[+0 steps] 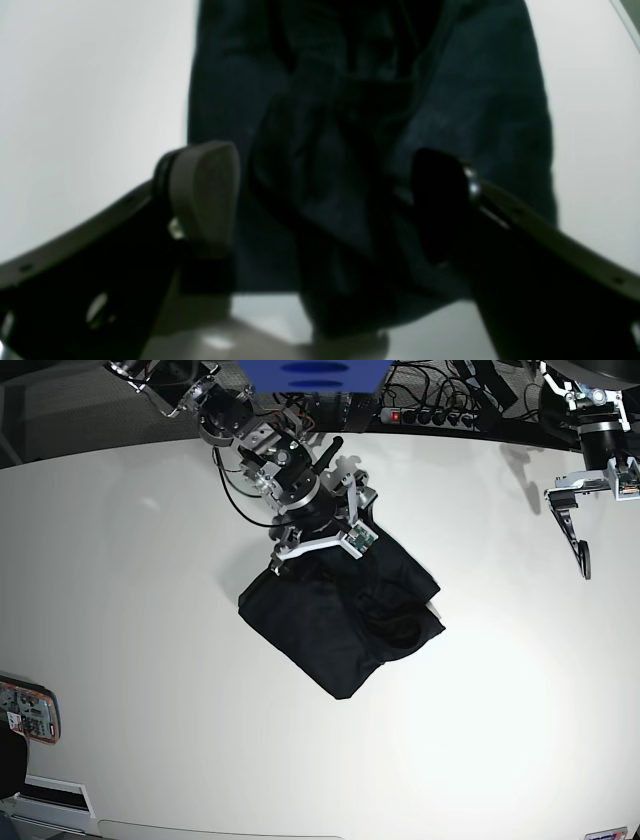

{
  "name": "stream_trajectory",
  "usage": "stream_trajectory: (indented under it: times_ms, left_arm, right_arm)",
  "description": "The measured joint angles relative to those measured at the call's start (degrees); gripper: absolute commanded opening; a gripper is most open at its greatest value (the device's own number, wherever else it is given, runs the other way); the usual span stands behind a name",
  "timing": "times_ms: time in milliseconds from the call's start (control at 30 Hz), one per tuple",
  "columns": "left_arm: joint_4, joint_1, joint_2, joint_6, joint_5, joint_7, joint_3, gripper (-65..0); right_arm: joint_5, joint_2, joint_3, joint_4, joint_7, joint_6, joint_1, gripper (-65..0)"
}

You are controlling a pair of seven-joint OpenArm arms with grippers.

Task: Fold the T-shirt properly
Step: 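Lift the right gripper off the bundle and hold it above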

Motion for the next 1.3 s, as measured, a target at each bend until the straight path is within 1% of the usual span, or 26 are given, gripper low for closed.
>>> stream_trajectory:
  times_ms: [67, 200, 267, 367, 467, 667, 967, 1067, 1300]
  left_arm:
    - [0.0, -0.02, 0.04, 0.0, 1.66, -0.02, 0.0, -0.3]
    - [0.0, -0.07, 0.96, 0.0, 3.93, -0.11, 0.02, -0.3]
    - [-0.02, -0.02, 1.4, -0.09, 4.5, -0.02, 0.02, -0.3]
    - [-0.02, -0.11, 1.4, -0.02, 4.31, -0.04, 0.02, -0.3]
    - [-0.02, -0.17, 1.4, -0.04, 4.31, -0.07, 0.02, -0.3]
    - [-0.02, -0.17, 1.4, -0.02, 4.31, -0.07, 0.02, -0.3]
    - [-0.02, -0.15, 1.4, -0.02, 4.31, -0.07, 0.02, -0.3]
    - [-0.02, -0.15, 1.4, -0.02, 4.31, -0.07, 0.02, -0.3]
    - [-0.02, -0.15, 1.4, -0.02, 4.31, -0.07, 0.02, -0.3]
  right_arm:
    - [0.0, -0.07, 0.0, -1.07, 0.02, 0.11, 0.0, -14.0]
    - [-0.48, -2.69, 0.02, -3.04, -0.09, -0.33, 0.11, -14.0]
    - [-0.22, -2.89, -0.15, -3.04, 0.72, 0.13, 0.11, -14.0]
    - [-0.26, -2.34, -0.13, -3.13, 0.24, 0.09, 0.0, -15.0]
    - [-0.24, -2.38, -0.09, -3.26, 0.13, 0.09, 0.04, -21.2]
    - [-0.24, -2.4, 0.02, -3.26, 0.09, 0.09, 0.02, -40.0]
    - [-0.26, -2.43, 0.13, -3.26, 0.07, 0.09, 0.02, -56.9]
    - [-0.26, -2.43, 0.13, -3.26, 0.09, -0.07, 0.04, -65.0]
    - [-0.31, -2.38, 0.2, -1.7, -0.76, -0.11, -0.04, -65.0]
